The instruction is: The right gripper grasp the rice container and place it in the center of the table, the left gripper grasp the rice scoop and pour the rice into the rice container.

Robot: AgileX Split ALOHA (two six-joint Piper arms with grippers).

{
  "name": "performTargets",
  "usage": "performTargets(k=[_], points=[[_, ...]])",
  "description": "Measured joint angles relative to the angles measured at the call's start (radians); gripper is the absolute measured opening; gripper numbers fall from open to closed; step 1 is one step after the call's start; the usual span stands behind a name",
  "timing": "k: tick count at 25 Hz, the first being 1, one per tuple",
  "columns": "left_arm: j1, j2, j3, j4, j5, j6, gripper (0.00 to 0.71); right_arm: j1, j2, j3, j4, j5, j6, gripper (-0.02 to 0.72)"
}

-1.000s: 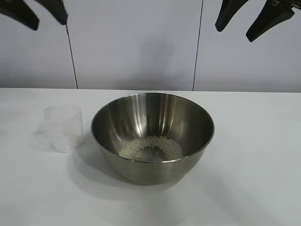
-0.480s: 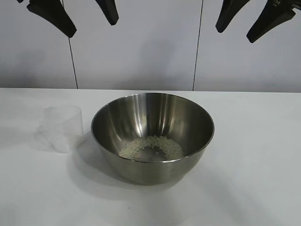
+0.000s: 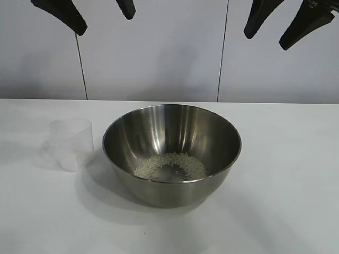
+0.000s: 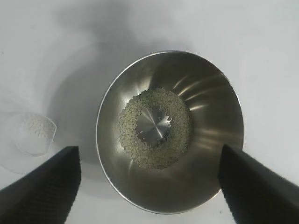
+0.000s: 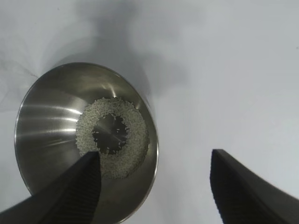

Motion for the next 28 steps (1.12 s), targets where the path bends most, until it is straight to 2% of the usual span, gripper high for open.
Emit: performTargets(k=[6,14,22,28], points=[[0.000,0.000,0.000,0.000,-0.008,0.000,0.587,0.000,0.000,0.000,0.000,-0.003,0.000,0.463],[0.000,0.000,0.005,0.000,-0.009,0.000,0.587,0.000,0.000,0.000,0.000,-0.066,0.000,0.463],[0.000,0.001,0.014,-0.001,0.005,0.000,0.587,0.000,0.000,0.000,0.014,-0.007,0.004,0.463],[0.000,0.001,0.016,-0.011,0.042,0.000,0.587,0.000,0.000,0.000,0.016,-0.043,0.004,0.463]])
